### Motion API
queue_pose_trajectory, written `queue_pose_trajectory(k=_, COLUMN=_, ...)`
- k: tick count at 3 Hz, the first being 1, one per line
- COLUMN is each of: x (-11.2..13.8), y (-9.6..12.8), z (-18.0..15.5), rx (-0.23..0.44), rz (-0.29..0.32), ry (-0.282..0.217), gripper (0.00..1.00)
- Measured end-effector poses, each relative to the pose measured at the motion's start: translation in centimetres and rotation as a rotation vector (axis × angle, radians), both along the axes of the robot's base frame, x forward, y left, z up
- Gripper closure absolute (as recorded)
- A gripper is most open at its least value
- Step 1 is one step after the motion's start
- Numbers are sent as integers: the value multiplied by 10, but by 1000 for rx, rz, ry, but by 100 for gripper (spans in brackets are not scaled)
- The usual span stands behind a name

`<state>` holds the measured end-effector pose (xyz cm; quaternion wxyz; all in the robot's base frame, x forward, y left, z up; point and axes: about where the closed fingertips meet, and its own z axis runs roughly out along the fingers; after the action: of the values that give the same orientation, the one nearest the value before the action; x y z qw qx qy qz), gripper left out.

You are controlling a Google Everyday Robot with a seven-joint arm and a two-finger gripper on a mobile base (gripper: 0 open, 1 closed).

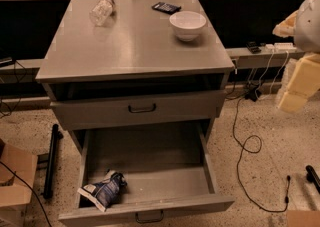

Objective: Pick blue chip bag from middle drawer and place on counter

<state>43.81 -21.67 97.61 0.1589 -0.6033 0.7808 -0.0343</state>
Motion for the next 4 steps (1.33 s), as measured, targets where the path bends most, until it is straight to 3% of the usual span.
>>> queue_pose_trajectory(k=1, x=0, y=0, z=0, rx=0, rz=0, ry=0, gripper=0)
queue_pose_trajectory(k=2, x=-2, y=24, z=-22, rx=73, rz=-11, ry=33, gripper=0)
queue_pose_trajectory(k=4, x=0, y=94, z=-101, rx=234, rz=-64, ry=164, gripper=0)
